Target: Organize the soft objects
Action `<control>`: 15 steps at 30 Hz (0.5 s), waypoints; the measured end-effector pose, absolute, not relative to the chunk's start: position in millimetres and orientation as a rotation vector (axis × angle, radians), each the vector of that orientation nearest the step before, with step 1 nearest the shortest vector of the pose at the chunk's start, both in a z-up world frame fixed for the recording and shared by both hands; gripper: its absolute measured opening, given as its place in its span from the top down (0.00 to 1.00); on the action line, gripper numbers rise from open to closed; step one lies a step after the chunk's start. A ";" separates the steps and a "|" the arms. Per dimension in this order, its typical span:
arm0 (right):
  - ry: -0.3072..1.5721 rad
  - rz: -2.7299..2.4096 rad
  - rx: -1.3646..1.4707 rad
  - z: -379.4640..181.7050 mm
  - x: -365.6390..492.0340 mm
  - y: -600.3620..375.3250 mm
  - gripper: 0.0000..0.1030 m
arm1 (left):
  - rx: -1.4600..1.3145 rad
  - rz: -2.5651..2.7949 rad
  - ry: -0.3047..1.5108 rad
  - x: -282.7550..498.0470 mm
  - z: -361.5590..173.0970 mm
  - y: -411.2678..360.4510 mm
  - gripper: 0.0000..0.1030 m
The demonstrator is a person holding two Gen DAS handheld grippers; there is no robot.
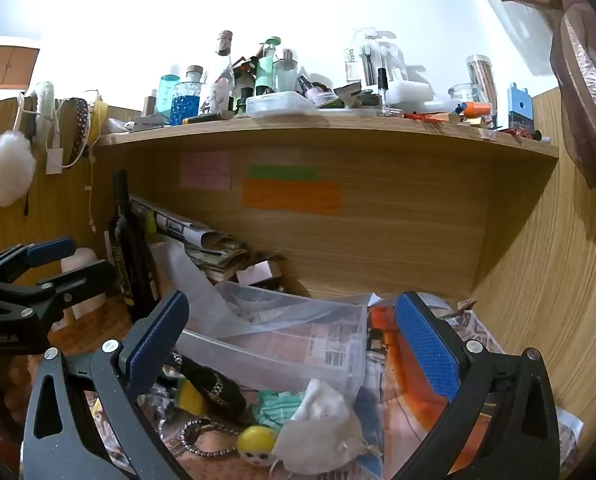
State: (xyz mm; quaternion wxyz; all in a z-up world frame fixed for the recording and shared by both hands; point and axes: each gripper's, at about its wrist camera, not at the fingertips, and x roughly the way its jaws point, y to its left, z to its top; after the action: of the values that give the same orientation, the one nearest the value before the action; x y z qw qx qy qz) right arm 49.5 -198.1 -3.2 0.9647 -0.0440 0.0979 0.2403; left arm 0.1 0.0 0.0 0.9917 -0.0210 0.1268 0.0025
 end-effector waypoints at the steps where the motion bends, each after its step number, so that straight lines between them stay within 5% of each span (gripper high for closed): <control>1: 0.198 0.488 -0.087 -3.2 49.0 -198.1 0.00 | -0.041 0.004 0.254 0.3 0.1 -0.2 0.00; 15: 0.192 0.486 -0.084 -1.5 46.2 -199.2 0.00 | -0.026 -0.006 0.234 -1.0 0.6 -8.2 0.00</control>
State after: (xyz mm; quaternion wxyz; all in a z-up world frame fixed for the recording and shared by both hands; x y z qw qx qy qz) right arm 46.2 -199.2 -1.5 0.9651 -0.0417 0.0949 0.2404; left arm -1.0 -8.2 0.6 0.9931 -0.0127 0.1168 -0.0030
